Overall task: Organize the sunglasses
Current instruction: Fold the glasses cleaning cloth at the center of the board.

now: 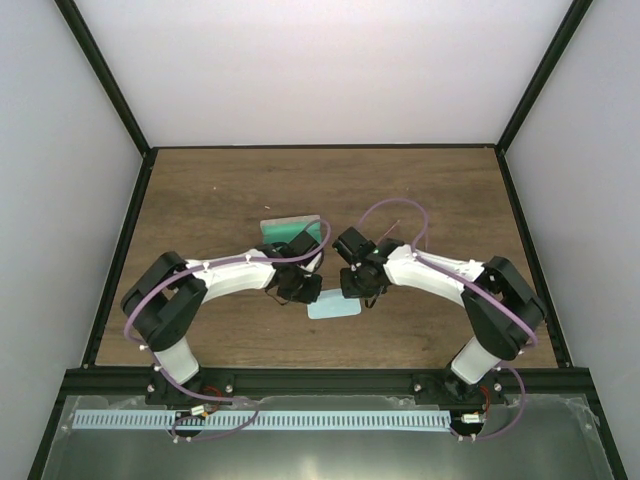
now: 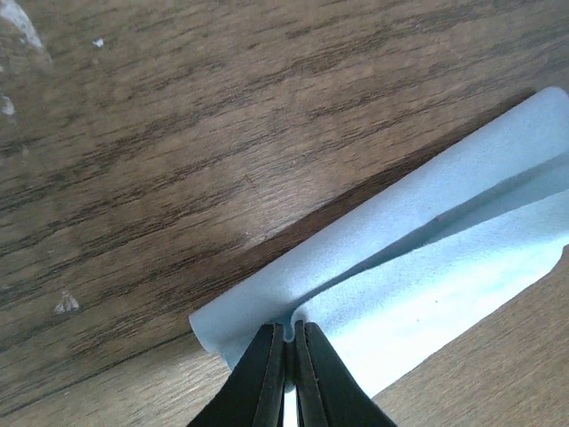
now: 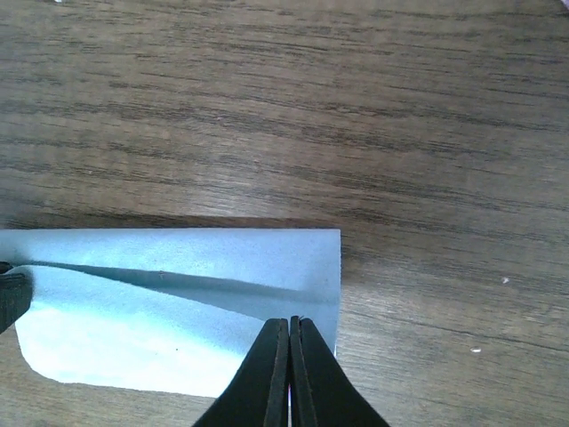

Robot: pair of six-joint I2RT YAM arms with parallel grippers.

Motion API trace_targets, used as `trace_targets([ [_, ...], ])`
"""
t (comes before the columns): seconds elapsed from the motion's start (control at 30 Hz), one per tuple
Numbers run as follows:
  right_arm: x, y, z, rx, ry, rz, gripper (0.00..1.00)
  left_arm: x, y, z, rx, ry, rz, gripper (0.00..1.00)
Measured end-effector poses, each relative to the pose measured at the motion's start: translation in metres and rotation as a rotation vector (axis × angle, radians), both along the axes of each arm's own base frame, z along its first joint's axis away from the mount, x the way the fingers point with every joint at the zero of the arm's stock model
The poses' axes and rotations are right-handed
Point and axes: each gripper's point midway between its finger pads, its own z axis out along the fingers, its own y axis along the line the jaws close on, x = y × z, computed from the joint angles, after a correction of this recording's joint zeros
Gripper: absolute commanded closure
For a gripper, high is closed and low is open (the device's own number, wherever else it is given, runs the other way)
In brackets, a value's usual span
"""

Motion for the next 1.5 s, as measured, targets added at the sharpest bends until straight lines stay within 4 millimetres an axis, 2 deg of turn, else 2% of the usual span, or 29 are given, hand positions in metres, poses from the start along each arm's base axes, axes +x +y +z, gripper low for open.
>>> trace_targets([
  [0.17, -0.002, 0.001, 0.001, 0.008, -0.004, -0.004, 0.99, 0.002, 0.0, 0.003, -0.005, -0.016, 0.004, 0.96],
  [0.37, -0.011, -0.002, -0.006, 0.0, 0.019, 0.0, 0.99, -0.002, 0.006, -0.004, 0.011, -0.01, 0.01, 0.96],
  [0.57, -0.013, -0.003, -0.005, 0.006, 0.019, -0.004, 0.99, -0.004, 0.009, -0.006, 0.017, -0.005, 0.013, 0.96],
  [1.27, -0.021, -0.01, -0.007, 0.006, 0.028, -0.019, 0.99, -0.018, -0.002, 0.003, -0.008, -0.016, -0.018, 0.96],
  [1.33, -0.021, -0.01, -0.007, 0.005, 0.029, -0.019, 0.99, -0.018, -0.002, 0.003, -0.005, -0.017, -0.014, 0.91],
  [1.4, -0.021, -0.01, -0.007, 0.005, 0.029, -0.019, 0.98, -0.018, -0.001, 0.003, -0.002, -0.016, -0.009, 0.77],
  [1.5, -0.021, -0.01, -0.007, 0.006, 0.029, -0.019, 0.9, -0.018, 0.0, 0.002, 0.002, -0.012, 0.004, 0.63],
])
